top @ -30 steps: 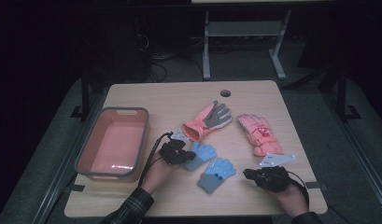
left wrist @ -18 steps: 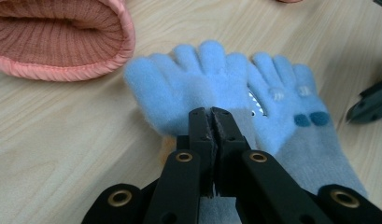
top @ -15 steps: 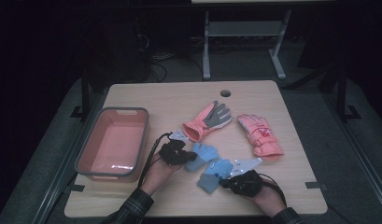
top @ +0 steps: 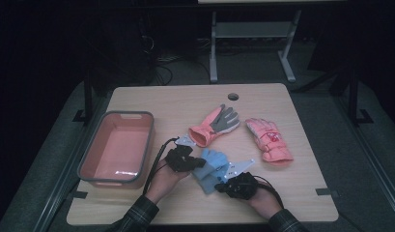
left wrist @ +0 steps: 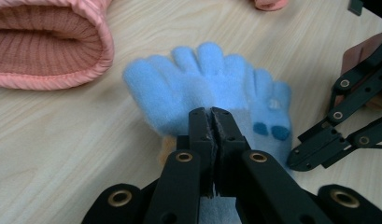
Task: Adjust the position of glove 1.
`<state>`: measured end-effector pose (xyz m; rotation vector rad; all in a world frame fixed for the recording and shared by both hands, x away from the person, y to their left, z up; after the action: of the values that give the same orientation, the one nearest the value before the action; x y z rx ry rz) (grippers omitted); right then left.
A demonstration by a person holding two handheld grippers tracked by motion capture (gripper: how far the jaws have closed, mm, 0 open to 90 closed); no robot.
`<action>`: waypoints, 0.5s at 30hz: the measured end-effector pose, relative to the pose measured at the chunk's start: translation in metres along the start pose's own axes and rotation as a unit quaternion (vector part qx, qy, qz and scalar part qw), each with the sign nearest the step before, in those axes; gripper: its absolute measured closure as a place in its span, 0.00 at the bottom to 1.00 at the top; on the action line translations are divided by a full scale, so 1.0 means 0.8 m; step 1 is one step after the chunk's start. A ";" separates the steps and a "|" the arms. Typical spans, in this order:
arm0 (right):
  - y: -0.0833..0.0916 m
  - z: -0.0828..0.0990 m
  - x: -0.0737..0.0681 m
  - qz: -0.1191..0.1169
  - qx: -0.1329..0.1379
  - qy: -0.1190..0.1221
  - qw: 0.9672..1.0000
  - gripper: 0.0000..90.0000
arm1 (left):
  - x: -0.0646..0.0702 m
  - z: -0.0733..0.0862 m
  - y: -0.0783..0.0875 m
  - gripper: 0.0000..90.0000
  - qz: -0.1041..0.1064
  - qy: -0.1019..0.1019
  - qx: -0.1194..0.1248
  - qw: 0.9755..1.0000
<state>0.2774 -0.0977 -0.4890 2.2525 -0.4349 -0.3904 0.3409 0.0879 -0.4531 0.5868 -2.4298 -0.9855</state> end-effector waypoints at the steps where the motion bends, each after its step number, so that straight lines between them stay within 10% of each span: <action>1: 0.000 0.000 -0.001 0.000 0.002 0.001 1.000 1.00 | 0.000 0.000 0.000 0.98 0.002 -0.002 0.000 1.000; 9: 0.043 0.021 0.032 0.042 0.030 -0.036 0.998 0.83 | 0.018 -0.006 0.001 0.98 0.015 -0.017 0.005 1.000; 15: 0.071 0.044 0.067 0.103 0.043 -0.086 0.990 0.60 | 0.032 -0.005 -0.009 0.98 0.027 -0.030 -0.007 0.999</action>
<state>0.3007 -0.1793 -0.4759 2.2375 -0.7802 -0.4668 0.3243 0.0677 -0.4492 0.4895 -2.4747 -1.0110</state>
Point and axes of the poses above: each handheld gripper's, and its own axes: y roughly backward along the jaws, z roughly out of its underside, x roughly to its right, the point moved 3 cm from there along -y, roughly forward along the jaws, and after that the axes turned 4 degrees about -x, right-handed, at the moved point
